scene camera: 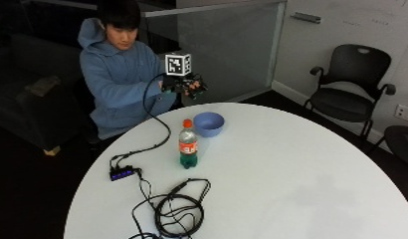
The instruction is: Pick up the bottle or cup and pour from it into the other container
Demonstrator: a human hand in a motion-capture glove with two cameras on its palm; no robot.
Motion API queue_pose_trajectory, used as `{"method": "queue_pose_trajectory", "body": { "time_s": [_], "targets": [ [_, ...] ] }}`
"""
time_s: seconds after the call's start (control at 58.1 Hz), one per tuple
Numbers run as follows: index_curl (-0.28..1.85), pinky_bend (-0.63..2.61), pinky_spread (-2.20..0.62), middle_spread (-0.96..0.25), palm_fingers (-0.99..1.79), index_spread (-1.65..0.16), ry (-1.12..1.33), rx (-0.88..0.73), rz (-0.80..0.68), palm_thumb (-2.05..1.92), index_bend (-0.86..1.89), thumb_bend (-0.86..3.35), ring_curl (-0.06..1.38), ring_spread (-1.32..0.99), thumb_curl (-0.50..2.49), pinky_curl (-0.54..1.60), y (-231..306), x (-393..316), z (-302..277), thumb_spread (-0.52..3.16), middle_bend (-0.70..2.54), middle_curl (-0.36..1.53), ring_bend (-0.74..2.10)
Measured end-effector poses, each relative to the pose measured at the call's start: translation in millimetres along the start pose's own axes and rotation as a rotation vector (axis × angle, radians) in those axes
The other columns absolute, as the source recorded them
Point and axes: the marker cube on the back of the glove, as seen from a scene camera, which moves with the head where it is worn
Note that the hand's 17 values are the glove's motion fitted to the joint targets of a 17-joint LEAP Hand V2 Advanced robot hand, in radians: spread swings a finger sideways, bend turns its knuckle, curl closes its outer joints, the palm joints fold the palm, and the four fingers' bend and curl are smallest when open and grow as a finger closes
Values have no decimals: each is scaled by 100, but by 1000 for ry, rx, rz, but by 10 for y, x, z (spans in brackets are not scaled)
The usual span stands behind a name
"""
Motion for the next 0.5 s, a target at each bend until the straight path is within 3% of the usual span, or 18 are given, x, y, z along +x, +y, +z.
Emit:
{"method": "queue_pose_trajectory", "body": {
  "time_s": [0.172, 0.413, 0.464, 0.499],
  "targets": [
    [17, 47, 19, -1, 31, -32, 38, -12, 9, 71, 17, 36, 17, 13, 25, 22, 12, -34, -94, 81, 17, 11, 42],
    [23, 48, 21, -1, 28, -35, 105, -11, -14, 76, 16, 26, 21, 15, 33, 27, 143, -84, -127, 98, 17, 17, 44],
    [24, 47, 21, -1, 28, -36, 118, -5, -107, 77, 17, 24, 22, 15, 34, 28, 221, -111, -122, 100, 17, 18, 44],
    [25, 47, 21, 0, 27, -36, 151, -14, -320, 77, 17, 22, 22, 15, 35, 29, 297, 22, -137, 100, 17, 18, 44]
  ]
}}
